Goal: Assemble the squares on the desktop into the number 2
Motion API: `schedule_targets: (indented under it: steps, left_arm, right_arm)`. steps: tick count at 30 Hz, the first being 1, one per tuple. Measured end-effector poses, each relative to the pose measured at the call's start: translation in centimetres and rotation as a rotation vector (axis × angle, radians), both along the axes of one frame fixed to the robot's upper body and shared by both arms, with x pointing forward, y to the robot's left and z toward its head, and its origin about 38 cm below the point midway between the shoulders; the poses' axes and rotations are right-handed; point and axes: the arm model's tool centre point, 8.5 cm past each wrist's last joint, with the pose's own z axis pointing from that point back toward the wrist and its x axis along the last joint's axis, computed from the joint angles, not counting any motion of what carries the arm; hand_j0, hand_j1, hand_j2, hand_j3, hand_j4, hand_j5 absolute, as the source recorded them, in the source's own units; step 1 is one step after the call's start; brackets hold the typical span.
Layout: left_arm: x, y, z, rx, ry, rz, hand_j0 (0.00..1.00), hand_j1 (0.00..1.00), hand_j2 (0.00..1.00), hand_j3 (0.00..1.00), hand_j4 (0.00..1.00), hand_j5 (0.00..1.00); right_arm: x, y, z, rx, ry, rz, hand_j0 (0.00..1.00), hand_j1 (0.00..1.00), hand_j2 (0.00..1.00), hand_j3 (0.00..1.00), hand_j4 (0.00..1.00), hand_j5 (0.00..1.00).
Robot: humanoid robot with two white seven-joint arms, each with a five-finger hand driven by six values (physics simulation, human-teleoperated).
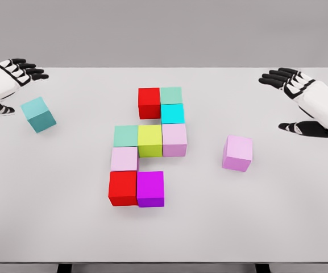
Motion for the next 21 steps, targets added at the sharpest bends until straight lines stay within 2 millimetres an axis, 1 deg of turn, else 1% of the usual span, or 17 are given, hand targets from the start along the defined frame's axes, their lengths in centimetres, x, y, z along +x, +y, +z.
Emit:
schedule_targets:
  steps: [1, 6, 8, 10, 14, 16, 17, 19, 20, 21]
  left_arm:
    - [0.5, -0.3, 1.0, 0.025, -0.026, -0.009, 1.00, 1.00, 1.00, 1.00, 1.00, 1.00]
    - [0.5, -0.9, -0.7, 0.097, 0.014, -0.031, 1.00, 1.00, 1.00, 1.00, 1.00, 1.00]
    - [0.4, -0.7, -0.4, 0.118, 0.018, -0.031, 1.00, 1.00, 1.00, 1.00, 1.00, 1.00]
    - [0.2, -0.4, -0.6, 0.137, 0.030, -0.030, 1.00, 1.00, 1.00, 1.00, 1.00, 1.00]
    - [0.0, 0.0, -0.7, 0.179, 0.052, -0.036, 1.00, 1.00, 1.00, 1.00, 1.00, 1.00]
    - [0.1, 0.0, -0.3, 0.199, 0.051, -0.039, 1.00, 1.00, 1.00, 1.00, 1.00, 1.00]
    - [0.4, -0.1, 0.2, 0.211, 0.040, -0.042, 1.00, 1.00, 1.00, 1.00, 1.00, 1.00]
    - [0.9, -0.2, 0.7, 0.227, 0.038, -0.049, 1.00, 1.00, 1.00, 1.00, 1.00, 1.00]
    - [1.0, -0.4, 0.5, 0.235, 0.045, -0.054, 1.00, 1.00, 1.00, 1.00, 1.00, 1.00]
    - [1.0, -0.5, -0.2, 0.241, 0.063, -0.059, 1.00, 1.00, 1.00, 1.00, 1.00, 1.00]
  right_arm:
    - [0.0, 0.0, -0.2, -0.012, 0.002, -0.003, 1.00, 1.00, 1.00, 1.00, 1.00, 1.00]
    - [0.0, -0.2, -0.1, -0.025, -0.004, -0.008, 1.00, 1.00, 1.00, 1.00, 1.00, 1.00]
    - [0.0, -0.3, 0.1, -0.033, -0.005, -0.009, 1.00, 1.00, 1.00, 1.00, 1.00, 1.00]
    - [0.1, -0.4, 0.8, -0.056, -0.017, -0.006, 1.00, 1.00, 1.00, 1.00, 1.00, 1.00]
    - [1.2, 0.1, 3.3, -0.221, 0.002, 0.034, 1.00, 1.00, 1.00, 1.00, 1.00, 1.00]
    - [1.3, 0.1, 3.7, -0.287, 0.022, 0.044, 1.00, 1.00, 1.00, 1.00, 1.00, 1.00]
    - [1.6, 0.3, 4.3, -0.320, 0.015, 0.048, 1.00, 1.00, 1.00, 1.00, 1.00, 1.00]
    - [2.1, 0.9, 4.7, -0.387, 0.011, 0.061, 1.00, 1.00, 1.00, 1.00, 1.00, 1.00]
    - [2.5, 1.5, 5.1, -0.419, 0.000, 0.072, 1.00, 1.00, 1.00, 1.00, 1.00, 1.00]
    - [2.7, 2.0, 4.8, -0.449, 0.006, 0.084, 1.00, 1.00, 1.00, 1.00, 1.00, 1.00]
